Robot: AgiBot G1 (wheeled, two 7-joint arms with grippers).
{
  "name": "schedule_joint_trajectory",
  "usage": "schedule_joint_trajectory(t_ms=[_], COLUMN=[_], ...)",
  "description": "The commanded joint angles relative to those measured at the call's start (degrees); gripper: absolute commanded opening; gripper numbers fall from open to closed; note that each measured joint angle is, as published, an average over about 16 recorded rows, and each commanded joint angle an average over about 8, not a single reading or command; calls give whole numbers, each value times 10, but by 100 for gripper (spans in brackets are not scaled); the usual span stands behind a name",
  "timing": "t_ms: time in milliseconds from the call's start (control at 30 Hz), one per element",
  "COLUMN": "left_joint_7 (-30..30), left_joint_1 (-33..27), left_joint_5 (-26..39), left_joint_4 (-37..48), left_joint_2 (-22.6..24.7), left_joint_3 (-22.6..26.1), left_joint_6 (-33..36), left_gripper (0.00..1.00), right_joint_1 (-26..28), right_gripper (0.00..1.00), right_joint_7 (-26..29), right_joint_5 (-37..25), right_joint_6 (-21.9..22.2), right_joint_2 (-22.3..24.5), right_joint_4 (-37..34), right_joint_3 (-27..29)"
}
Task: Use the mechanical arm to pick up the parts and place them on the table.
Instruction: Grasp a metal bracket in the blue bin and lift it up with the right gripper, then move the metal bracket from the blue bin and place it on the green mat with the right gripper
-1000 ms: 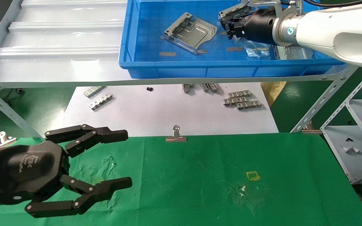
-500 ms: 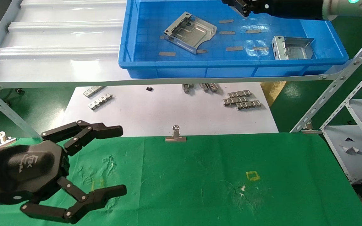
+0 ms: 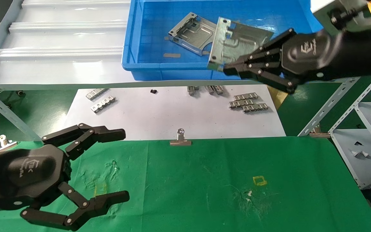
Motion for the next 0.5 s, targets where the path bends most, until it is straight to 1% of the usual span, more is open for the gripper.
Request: schedule_joint_trajectory(t_ms=[33, 100, 167, 267, 367, 500], left_joint_7=[0, 0, 0, 0, 0, 0], left_joint_1=[0, 0, 0, 0, 0, 0], left_joint_5=[0, 0, 0, 0, 0, 0], left_joint_4=[0, 0, 0, 0, 0, 0], left_joint_2=[0, 0, 0, 0, 0, 0], left_joint_3=[0, 0, 0, 0, 0, 0], left_joint_6=[0, 0, 0, 0, 0, 0], left_gripper=[100, 100, 100, 100, 100, 100], right_joint_1=[-21, -43, -60, -78, -92, -107], right_gripper=[0, 0, 0, 0, 0, 0], right_joint_7=[14, 21, 20, 7, -17, -66], right_joint_5=[38, 77, 104, 119, 110, 76], right_joint_6=[-10, -8, -6, -3, 0, 4], right_joint_2=[31, 72, 107, 139, 145, 122], right_joint_4=[60, 119, 161, 192, 193, 158], right_joint_3=[-20, -55, -87, -133, -176, -232])
